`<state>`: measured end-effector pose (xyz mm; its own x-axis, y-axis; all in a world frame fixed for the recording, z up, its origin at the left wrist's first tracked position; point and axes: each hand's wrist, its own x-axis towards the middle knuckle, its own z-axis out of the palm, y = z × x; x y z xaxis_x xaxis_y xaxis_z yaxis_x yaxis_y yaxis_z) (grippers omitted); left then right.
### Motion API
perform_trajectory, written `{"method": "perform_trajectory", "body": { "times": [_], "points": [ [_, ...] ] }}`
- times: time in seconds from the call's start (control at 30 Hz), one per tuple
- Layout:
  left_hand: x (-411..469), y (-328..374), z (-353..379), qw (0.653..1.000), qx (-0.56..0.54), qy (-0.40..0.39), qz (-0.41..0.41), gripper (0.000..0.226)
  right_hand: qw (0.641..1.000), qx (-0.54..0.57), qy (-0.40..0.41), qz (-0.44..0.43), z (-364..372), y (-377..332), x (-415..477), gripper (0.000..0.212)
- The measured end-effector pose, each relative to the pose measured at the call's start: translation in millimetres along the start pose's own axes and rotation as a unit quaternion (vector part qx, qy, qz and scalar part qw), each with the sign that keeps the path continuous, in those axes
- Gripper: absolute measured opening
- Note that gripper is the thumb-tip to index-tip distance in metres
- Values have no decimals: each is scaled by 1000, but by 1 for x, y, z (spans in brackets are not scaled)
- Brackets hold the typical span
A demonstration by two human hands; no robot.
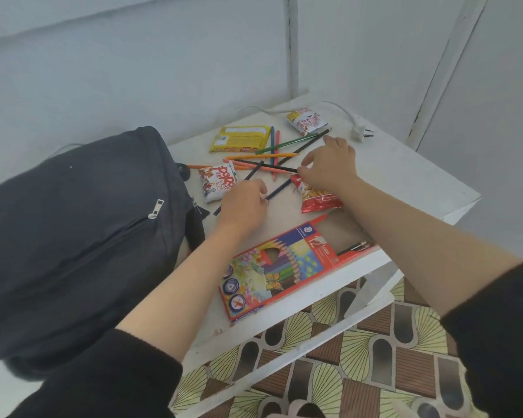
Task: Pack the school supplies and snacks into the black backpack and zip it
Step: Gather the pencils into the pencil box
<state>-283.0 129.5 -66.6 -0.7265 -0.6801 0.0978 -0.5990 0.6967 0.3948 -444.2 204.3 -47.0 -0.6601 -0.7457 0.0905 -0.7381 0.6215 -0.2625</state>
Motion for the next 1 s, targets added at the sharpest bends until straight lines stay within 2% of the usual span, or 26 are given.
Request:
{"method": "perform_trajectory", "body": {
  "times": [0.13,0.2,0.27,0.37,0.47,0.57,0.73,0.83,1.0],
  "points": [
    [-2,-1,1,1000,4,-3,-1,21,1000,5,-3,15,8,-6,9,29],
    [-3,-2,-1,1000,-2,2,-4,20,998,63,24,9,9,-4,13,23],
    [-3,-2,-5,1000,-23,8,-18,20,983,170,67,-8,6,-2,12,14],
    [0,-2,-12,999,-42,19,-26,20,923,367,119,-7,-10,-1,3,5],
    [2,0,-21,996,-72,48,-10,19,853,493,171,23,-31,5,-8,2],
    [4,5,-30,992,-103,77,3,17,808,545,220,40,-50,15,-26,10],
    [5,25,-34,975,-160,147,50,15,702,645,287,97,-78,33,-63,14],
    [1,45,-34,961,-216,161,63,14,696,649,279,131,-84,45,-85,14],
    [-14,77,-25,935,-316,153,51,16,748,580,278,166,-63,63,-112,11]
  ]
}}
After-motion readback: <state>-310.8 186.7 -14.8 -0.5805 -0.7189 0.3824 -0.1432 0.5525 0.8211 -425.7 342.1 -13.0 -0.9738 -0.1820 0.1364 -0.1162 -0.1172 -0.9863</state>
